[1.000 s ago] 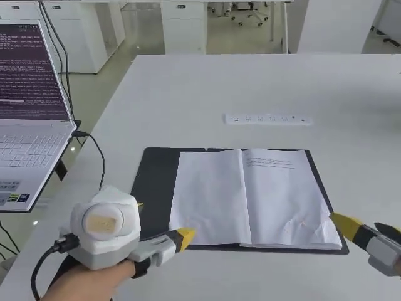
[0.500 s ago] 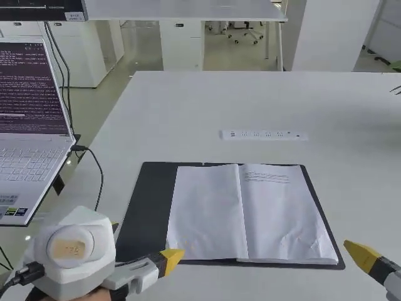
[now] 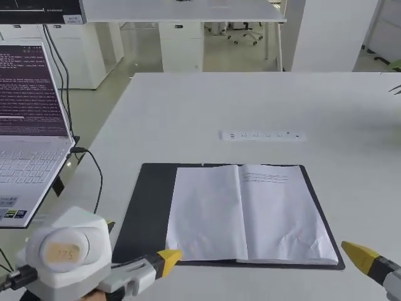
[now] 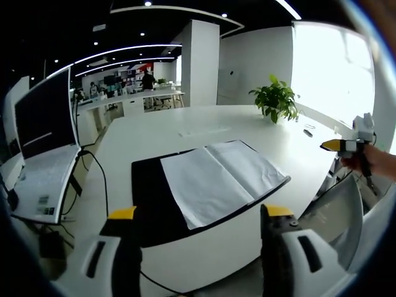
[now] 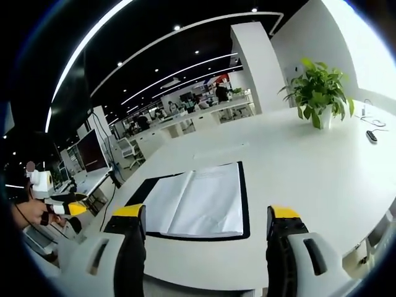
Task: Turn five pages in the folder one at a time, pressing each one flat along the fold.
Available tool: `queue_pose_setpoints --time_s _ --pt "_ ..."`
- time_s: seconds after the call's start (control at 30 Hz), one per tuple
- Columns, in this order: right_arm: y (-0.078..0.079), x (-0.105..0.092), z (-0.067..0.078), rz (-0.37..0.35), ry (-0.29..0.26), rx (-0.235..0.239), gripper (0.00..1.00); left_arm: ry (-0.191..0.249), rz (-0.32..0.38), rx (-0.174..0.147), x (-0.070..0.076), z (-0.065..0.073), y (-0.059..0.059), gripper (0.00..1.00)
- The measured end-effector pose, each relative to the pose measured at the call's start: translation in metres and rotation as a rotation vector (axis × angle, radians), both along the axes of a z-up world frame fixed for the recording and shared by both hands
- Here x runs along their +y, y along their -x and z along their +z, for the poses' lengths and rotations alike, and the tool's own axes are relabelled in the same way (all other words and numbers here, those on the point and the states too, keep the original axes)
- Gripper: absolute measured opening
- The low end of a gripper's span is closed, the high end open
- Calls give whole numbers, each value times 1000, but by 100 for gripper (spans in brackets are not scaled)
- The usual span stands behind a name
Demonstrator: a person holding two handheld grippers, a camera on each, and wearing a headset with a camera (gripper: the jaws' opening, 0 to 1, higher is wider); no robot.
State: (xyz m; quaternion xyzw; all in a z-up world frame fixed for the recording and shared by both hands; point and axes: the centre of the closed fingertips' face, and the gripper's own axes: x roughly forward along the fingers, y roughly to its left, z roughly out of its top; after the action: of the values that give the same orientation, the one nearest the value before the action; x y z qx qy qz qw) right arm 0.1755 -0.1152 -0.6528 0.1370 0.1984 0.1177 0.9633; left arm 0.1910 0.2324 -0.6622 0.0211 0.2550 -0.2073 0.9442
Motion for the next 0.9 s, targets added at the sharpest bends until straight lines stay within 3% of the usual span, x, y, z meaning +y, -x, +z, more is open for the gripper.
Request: queue_pose_setpoints --time_s 0.2,0.47,0.7,0.9 --pt "-2 -5 -8 4 12 16 79 -15 1 22 -3 -14 -4 78" --pt "-8 -10 -14 12 19 27 78 -35 -28 43 -18 -25 -14 78" --pt "-10 -9 -20 24 17 45 78 -56 -84 60 -43 -39 -24 77" --pt "-13 -7 -24 33 12 51 78 -66 -161 55 -77 -47 -35 76"
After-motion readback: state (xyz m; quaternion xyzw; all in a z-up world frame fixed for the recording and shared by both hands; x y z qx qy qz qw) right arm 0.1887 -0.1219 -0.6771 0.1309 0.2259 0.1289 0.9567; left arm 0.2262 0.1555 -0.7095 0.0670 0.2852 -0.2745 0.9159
